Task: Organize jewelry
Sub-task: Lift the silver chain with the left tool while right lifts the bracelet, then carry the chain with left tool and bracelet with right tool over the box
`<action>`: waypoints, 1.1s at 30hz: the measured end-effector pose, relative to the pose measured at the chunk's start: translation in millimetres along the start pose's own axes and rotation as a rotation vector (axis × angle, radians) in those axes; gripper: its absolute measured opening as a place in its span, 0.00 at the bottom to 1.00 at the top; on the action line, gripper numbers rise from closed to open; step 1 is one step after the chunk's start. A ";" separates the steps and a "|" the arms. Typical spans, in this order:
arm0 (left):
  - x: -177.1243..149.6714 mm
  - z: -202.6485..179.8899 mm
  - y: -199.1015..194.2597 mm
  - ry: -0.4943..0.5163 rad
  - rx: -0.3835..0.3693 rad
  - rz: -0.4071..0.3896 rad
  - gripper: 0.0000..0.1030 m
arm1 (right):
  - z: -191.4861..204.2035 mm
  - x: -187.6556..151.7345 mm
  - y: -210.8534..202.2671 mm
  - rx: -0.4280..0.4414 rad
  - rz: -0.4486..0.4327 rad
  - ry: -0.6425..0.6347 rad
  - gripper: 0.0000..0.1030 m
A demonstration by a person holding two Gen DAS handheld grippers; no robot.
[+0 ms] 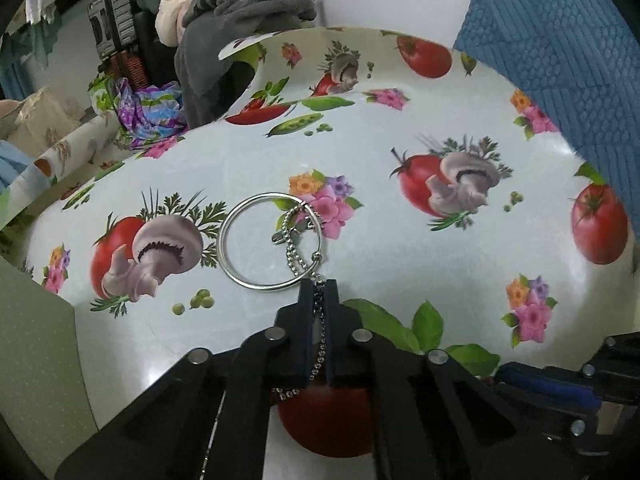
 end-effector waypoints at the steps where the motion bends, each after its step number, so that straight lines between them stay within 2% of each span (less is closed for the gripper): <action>1: 0.0 0.6 -1.5 -0.008 -0.009 0.003 0.01 | 0.7 0.1 -0.7 -0.001 -0.001 -0.002 0.04; 7: -2.2 7.2 -19.3 -0.053 -0.066 -0.006 0.01 | 7.2 3.5 -4.6 -0.019 -0.012 -0.019 0.04; 13: -2.3 13.5 -52.4 -0.099 -0.121 -0.036 0.01 | 5.3 8.8 -15.9 -0.022 -0.033 0.015 0.04; 22: 10.0 20.1 -122.7 -0.121 -0.169 -0.090 0.01 | 22.5 24.6 -53.2 -0.023 -0.076 0.017 0.04; 26: 17.9 25.8 -163.7 -0.126 -0.183 -0.138 0.01 | 32.8 34.7 -73.5 -0.045 -0.102 -0.008 0.04; 29: 21.3 33.8 -187.3 -0.143 -0.189 -0.166 0.01 | 29.7 34.3 -63.2 -0.053 -0.059 0.008 0.06; 31: 22.4 40.1 -205.1 -0.152 -0.192 -0.187 0.01 | 24.5 31.6 -48.9 -0.047 -0.024 0.024 0.18; 33: 21.7 43.5 -215.7 -0.149 -0.187 -0.201 0.01 | 18.1 27.2 -27.4 -0.060 0.034 0.032 0.21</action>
Point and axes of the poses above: each gripper's, at about its wrist camera, not at the fingertips, and y roughly the way its jaws point, z to its left, x to its top, the point moved 7 cm from there along y, roughly the way its jaws point, and after that the axes turned 7 degrees about z, right-handed, at the moved point
